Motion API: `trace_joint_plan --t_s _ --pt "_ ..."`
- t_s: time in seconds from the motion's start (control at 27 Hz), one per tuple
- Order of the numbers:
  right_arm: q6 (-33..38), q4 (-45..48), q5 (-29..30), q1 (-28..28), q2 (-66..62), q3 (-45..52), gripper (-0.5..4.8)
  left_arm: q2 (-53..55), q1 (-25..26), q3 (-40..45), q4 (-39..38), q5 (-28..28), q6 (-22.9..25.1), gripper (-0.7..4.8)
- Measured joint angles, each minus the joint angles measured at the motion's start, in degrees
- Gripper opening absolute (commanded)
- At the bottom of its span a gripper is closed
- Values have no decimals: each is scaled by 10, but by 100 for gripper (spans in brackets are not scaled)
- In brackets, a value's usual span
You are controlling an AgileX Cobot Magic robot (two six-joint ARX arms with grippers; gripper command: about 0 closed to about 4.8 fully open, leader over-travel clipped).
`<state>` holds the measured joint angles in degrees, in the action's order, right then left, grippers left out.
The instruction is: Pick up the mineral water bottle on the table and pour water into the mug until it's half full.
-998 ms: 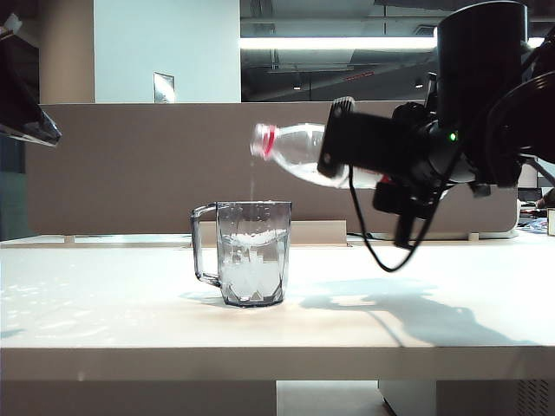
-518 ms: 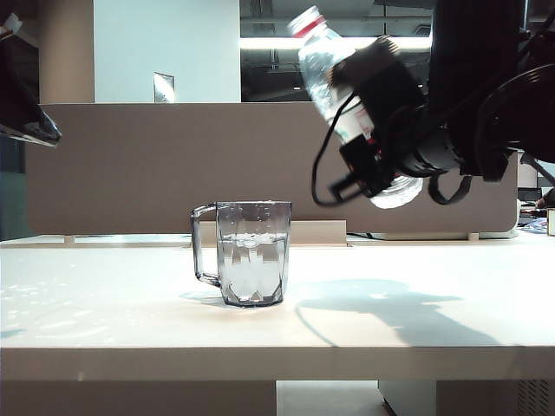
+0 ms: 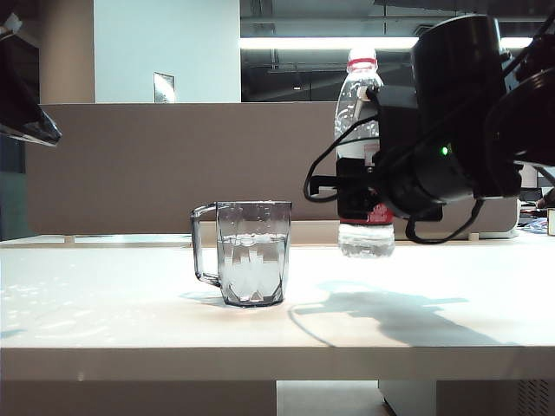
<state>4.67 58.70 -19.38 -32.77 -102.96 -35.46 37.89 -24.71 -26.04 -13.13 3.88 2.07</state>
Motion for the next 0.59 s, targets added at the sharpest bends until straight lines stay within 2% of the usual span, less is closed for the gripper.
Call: trace_joint_plan --t_s 0.22,0.37,0.59 --pt "66 32 6 0 -61 1 200 0 0 0 0 0 0 -1" --pt "71 72 19 0 -83 1 200 0 0 0 0 0 0 -1" --pt "66 85 24 0 -97 0 201 0 0 0 0 0 0 -1"
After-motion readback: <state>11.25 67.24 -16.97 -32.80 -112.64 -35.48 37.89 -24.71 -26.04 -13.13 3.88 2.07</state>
